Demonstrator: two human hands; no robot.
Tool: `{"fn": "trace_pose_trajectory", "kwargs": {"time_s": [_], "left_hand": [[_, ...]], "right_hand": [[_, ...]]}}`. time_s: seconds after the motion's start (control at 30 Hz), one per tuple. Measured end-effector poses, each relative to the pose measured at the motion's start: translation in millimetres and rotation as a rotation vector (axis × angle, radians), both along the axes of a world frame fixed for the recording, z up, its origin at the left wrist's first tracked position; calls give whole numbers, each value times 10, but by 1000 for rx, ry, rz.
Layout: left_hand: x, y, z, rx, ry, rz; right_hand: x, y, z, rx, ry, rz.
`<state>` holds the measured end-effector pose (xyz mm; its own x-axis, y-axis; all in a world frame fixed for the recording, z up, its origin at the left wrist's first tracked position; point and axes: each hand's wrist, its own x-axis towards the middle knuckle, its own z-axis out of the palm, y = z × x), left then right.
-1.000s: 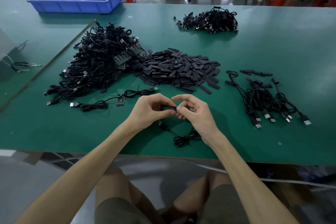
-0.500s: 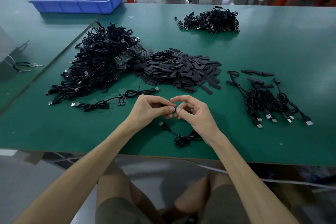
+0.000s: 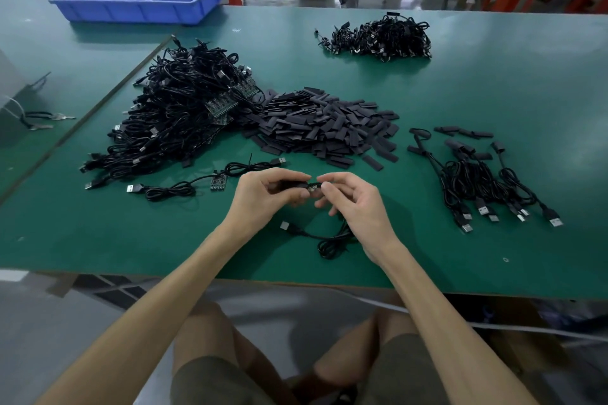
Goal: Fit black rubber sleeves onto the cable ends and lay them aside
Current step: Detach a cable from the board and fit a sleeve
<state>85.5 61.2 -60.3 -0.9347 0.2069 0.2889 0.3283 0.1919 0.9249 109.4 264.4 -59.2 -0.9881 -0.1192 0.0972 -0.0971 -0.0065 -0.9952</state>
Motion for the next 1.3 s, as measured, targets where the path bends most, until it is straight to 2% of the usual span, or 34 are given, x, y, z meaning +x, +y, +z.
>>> {"fn": "trace_pose_trajectory", "kwargs": {"time_s": [0.13, 0.27, 0.7, 0.97, 1.3], "left_hand": [[-1, -10, 5, 5, -13, 19], [24, 22, -1, -103, 93, -6], [48, 20, -4, -201, 246, -20], [14, 12, 2, -173, 140, -3], [40, 6, 27, -190, 139, 32]], "right_hand": [[-2, 5, 3, -22, -16, -20], [13, 9, 2, 9, 6, -9], [14, 24, -12, 6, 33, 15], [15, 28, 10, -45, 37, -19], [-5, 24, -30, 19, 63, 0]]}}
